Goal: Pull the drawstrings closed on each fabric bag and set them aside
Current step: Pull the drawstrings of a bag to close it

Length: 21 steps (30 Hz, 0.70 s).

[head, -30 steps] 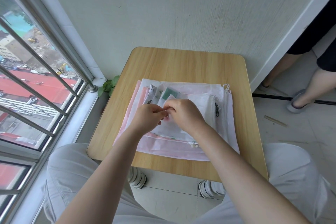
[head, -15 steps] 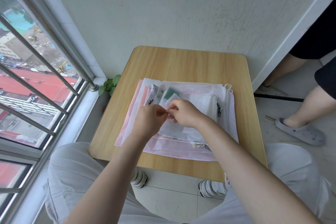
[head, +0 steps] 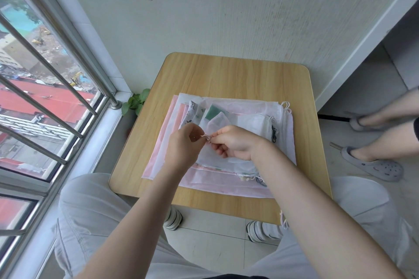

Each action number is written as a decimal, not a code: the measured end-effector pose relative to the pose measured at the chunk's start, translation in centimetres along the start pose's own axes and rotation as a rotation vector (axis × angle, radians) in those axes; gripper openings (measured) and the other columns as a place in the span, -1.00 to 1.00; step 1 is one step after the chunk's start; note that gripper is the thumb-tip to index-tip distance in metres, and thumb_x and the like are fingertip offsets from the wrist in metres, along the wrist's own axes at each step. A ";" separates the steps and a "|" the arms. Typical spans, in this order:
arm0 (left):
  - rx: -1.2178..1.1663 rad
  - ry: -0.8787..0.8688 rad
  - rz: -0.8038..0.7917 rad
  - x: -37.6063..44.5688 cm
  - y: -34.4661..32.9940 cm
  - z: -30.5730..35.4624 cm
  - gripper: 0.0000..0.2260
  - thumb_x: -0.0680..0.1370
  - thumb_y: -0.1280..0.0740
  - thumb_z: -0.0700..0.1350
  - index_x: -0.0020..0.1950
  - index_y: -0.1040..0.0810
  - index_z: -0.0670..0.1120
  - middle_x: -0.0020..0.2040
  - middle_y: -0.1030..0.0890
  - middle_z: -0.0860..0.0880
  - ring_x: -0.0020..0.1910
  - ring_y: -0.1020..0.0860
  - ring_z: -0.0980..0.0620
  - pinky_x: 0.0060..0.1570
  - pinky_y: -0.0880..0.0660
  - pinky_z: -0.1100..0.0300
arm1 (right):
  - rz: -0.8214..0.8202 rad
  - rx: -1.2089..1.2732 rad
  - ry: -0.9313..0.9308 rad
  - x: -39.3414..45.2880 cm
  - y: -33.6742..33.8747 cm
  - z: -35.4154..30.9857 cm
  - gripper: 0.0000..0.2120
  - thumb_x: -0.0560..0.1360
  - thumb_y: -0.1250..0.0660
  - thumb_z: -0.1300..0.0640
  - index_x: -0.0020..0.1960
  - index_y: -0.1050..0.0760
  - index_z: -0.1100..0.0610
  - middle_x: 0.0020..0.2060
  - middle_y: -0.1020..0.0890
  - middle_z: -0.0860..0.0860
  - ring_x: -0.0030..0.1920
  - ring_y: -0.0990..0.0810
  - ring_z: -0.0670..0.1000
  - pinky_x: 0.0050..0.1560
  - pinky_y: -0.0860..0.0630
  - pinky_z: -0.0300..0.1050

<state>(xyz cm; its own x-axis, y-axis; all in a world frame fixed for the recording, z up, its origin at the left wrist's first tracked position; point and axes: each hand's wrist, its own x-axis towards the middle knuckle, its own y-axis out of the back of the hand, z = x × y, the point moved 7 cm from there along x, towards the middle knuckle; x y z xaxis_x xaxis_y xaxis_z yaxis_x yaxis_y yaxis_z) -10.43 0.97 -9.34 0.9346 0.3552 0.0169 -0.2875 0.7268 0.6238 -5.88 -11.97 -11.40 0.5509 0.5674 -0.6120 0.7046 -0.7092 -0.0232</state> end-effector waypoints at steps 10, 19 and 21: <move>-0.112 -0.012 -0.046 -0.7 0.0 0.0 -0.91 0.43 -0.48 -0.14 -0.11 -0.63 -0.04 -0.19 -0.67 0.10 -0.20 -0.62 0.20 -0.14 -0.57 0.27 | 0.072 0.262 -0.045 0.8 0.3 0.6 -0.86 0.59 -0.24 0.30 -0.14 -0.49 0.26 -0.39 -0.44 0.08 -0.44 -0.38 -0.05 -0.39 -0.29 -0.20; -0.032 -0.155 0.047 -0.7 0.4 1.0 -0.92 0.45 -0.50 -0.16 -0.08 -0.67 -0.04 -0.21 -0.66 0.16 -0.23 -0.61 0.19 -0.14 -0.58 0.24 | 0.100 0.260 -0.025 0.6 0.4 0.3 -0.82 0.58 -0.26 0.30 -0.20 -0.48 0.23 -0.40 -0.43 0.07 -0.44 -0.36 -0.05 -0.40 -0.28 -0.21; -0.016 -0.173 0.062 -0.6 0.4 1.1 -0.93 0.44 -0.51 -0.17 -0.09 -0.69 -0.06 -0.22 -0.66 0.16 -0.24 -0.61 0.19 -0.16 -0.56 0.26 | 0.103 0.264 -0.019 0.5 0.4 0.2 -0.83 0.58 -0.26 0.31 -0.19 -0.49 0.24 -0.40 -0.44 0.08 -0.44 -0.36 -0.04 -0.39 -0.28 -0.20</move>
<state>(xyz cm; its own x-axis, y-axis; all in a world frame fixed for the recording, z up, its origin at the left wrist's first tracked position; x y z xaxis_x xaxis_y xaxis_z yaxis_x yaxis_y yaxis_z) -10.86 0.46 -8.25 0.9367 0.2942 0.1900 -0.3478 0.7166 0.6046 -5.42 -12.10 -11.90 0.6034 0.4806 -0.6363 0.5034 -0.8484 -0.1634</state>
